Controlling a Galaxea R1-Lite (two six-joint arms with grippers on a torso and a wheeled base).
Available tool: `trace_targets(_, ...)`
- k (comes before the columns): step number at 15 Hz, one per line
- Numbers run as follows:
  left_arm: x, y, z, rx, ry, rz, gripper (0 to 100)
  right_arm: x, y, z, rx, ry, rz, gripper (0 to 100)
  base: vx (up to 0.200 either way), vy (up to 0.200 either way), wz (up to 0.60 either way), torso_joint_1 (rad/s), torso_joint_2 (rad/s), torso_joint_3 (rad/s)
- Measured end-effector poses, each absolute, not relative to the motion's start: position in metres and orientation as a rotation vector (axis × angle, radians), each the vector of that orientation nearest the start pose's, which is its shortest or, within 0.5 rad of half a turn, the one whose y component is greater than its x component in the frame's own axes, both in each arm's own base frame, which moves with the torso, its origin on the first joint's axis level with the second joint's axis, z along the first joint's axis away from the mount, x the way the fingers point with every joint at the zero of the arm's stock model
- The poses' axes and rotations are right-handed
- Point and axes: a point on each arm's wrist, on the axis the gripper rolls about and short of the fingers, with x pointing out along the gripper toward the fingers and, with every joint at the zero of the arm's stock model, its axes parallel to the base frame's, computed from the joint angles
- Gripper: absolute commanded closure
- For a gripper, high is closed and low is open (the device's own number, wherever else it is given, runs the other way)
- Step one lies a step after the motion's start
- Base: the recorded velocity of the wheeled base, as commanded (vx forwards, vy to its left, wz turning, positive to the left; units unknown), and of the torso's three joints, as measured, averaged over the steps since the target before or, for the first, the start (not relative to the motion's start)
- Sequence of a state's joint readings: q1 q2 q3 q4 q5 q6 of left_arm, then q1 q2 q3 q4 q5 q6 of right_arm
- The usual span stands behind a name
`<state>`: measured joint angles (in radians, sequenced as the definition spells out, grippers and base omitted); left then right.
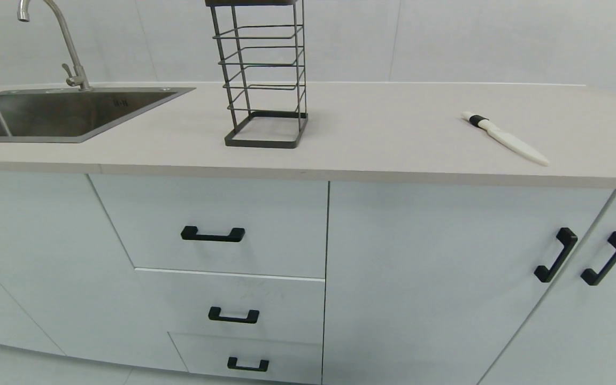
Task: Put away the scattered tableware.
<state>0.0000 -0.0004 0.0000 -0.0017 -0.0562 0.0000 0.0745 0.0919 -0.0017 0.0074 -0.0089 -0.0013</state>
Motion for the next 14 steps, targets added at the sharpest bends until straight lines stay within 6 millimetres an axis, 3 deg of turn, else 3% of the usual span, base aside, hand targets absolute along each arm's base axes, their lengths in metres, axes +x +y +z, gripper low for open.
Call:
trace_targets(6, -0.0229, -0.0012, 0.0755, -0.003, -0.001, -0.057, 0, -0.0158, -0.0014, 0.0771, -0.006, 0.097, 0.065, 0, 0.000, 0.000, 0.00, 0.000, 0.00, 0.000)
trace_targets(11, -0.0229, -0.0012, 0.0755, -0.001, -0.001, -0.055, 0, -0.0159, -0.0014, 0.0770, -0.005, 0.098, 0.066, 0, 0.200, -0.200, 0.00, -0.001, 0.00, 0.004)
trace_targets(14, -0.0228, -0.0013, 0.0755, -0.002, 0.000, -0.054, 0, -0.0159, -0.0014, 0.0766, -0.005, 0.102, 0.066, 0, 0.000, 0.000, 0.00, 0.000, 0.00, 0.000)
